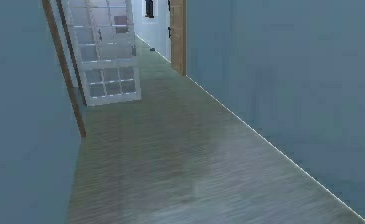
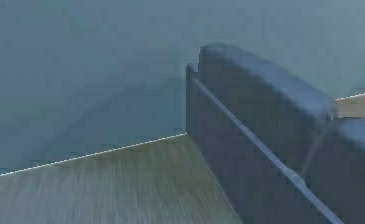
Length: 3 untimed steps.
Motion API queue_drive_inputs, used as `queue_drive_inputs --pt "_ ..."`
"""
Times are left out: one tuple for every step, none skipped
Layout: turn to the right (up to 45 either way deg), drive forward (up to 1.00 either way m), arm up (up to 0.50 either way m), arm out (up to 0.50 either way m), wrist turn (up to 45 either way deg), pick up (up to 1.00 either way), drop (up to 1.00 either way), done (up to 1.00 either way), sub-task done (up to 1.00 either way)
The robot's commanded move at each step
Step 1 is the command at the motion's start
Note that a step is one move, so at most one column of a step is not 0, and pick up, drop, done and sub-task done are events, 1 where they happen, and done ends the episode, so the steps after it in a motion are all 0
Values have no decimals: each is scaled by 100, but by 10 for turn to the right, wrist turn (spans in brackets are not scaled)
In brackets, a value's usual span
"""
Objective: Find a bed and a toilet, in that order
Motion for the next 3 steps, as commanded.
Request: queue_drive_inputs --pt "-210 0 0 0 0 0 0 0 0" --pt "0 100 0 0 0 0 0 0 0" --pt "0 100 0 0 0 0 0 0 0"
